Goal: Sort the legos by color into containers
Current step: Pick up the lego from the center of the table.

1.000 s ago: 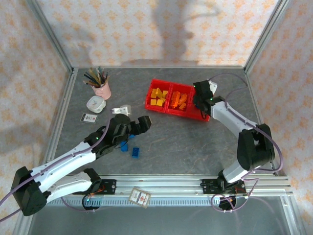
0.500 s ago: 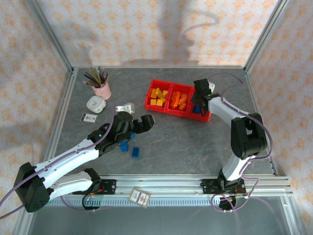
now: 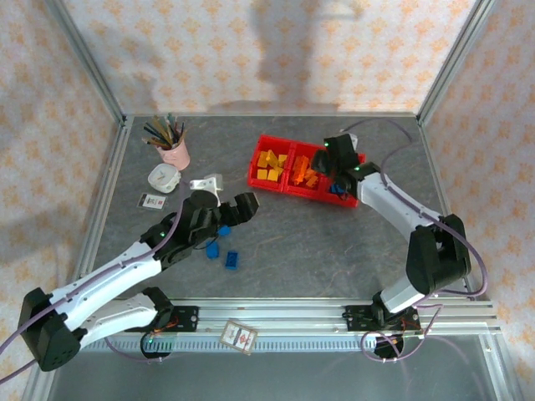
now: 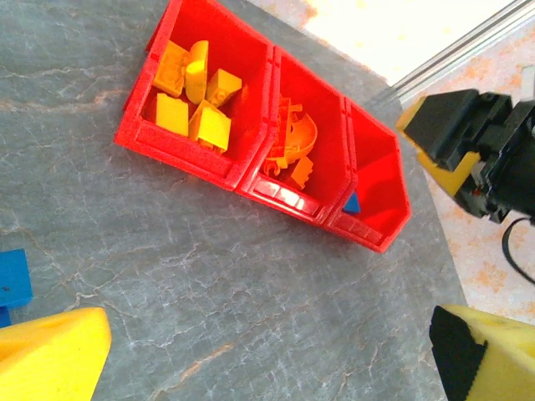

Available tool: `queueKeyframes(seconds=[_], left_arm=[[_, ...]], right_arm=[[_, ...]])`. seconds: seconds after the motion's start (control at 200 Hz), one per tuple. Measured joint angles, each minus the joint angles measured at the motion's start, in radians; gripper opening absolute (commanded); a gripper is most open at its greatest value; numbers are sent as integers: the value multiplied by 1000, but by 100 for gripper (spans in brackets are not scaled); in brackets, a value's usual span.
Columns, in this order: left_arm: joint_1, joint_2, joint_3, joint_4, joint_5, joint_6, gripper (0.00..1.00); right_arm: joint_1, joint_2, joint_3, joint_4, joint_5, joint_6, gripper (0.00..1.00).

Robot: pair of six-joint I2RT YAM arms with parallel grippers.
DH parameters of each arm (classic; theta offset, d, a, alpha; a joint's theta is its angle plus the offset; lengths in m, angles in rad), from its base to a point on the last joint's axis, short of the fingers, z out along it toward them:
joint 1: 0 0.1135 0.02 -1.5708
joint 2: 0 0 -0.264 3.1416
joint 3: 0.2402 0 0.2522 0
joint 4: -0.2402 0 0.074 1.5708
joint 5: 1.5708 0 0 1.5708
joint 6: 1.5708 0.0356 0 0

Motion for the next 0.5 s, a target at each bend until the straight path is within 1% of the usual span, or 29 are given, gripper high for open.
queueKeyframes(seconds=[0.25,0.355,0.501], left_arm=[[12,-99,-41,-69,-35,-2,99],[12,-130,-55,-89,-50,-5,99],[12,-206,-91,-145,-76,-26,99]], right_arm=[[191,-8,-18,-27,-16,8,74],[246,-2,-18,-25,-22,16,75],[337,63,-18,-3,-40,28,77]])
